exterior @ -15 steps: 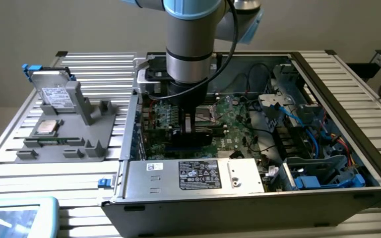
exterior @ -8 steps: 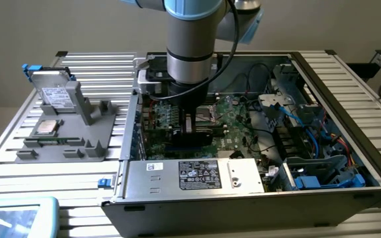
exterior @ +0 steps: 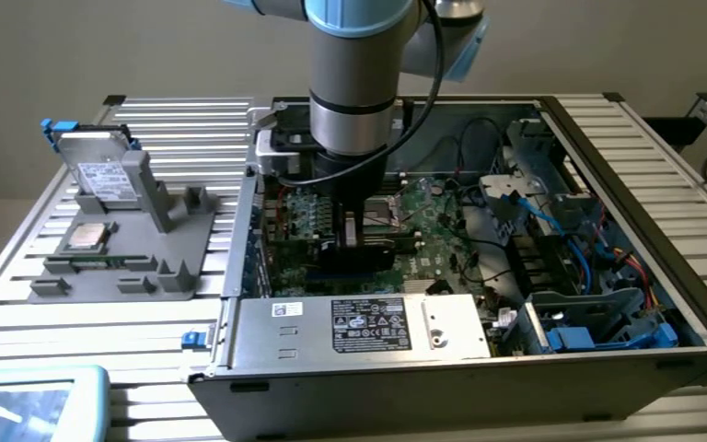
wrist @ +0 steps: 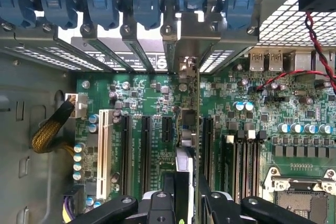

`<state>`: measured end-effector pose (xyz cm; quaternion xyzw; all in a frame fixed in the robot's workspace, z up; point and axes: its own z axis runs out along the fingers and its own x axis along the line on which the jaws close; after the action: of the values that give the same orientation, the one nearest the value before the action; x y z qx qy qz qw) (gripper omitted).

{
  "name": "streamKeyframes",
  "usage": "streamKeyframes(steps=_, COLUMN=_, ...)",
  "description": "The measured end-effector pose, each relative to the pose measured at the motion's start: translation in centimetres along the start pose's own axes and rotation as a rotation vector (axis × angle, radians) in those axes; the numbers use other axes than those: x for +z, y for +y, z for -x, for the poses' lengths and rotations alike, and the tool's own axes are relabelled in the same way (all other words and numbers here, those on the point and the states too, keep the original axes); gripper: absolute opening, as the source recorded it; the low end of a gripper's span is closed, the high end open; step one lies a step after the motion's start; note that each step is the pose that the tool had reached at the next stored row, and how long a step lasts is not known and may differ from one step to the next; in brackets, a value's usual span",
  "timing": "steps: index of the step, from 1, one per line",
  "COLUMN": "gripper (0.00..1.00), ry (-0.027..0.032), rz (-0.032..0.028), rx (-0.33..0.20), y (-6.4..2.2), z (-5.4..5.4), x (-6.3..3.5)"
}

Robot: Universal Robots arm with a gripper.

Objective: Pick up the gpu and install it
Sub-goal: 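Insert the gpu into the slot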

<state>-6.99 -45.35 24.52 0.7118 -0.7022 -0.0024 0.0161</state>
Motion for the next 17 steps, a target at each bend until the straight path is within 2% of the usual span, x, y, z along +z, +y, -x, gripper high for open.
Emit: streamKeyframes(steps=17, gripper=0.27, ry=0.0007, rz=-0.0008, rx=-0.032, y=0.01, z=-0.01, x=0.01)
